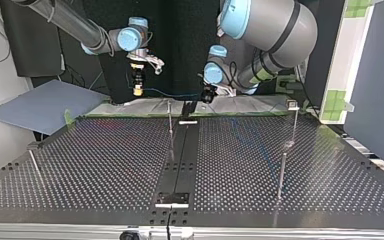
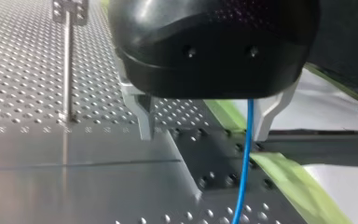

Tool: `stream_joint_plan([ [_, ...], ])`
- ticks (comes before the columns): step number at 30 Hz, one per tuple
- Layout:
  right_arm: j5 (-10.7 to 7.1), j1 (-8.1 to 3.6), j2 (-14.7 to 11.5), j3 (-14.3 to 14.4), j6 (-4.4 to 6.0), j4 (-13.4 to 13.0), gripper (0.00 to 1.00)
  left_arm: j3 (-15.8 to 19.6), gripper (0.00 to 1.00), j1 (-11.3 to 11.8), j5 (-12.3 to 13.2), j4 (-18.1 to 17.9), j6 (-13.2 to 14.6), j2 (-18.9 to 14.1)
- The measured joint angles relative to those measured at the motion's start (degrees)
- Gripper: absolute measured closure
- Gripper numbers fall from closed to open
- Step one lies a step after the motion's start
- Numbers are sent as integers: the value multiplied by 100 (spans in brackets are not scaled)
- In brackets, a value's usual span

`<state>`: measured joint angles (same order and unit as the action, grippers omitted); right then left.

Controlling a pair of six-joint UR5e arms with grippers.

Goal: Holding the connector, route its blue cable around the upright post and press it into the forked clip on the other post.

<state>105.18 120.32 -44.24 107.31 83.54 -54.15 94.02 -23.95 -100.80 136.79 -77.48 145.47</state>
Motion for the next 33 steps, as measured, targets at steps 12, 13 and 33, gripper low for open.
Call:
stream_joint_plan([
  [12,-165,-124,27,-3,-137,-136,90,0,0,-61,126,-141,-562,-1],
  [13,-192,-139,41,-3,-139,-148,90,0,0,-63,83,-142,-615,-1],
  [33,-1235,-469,763,-548,-139,147,87,0,0,-140,-521,-172,-1599,-2],
])
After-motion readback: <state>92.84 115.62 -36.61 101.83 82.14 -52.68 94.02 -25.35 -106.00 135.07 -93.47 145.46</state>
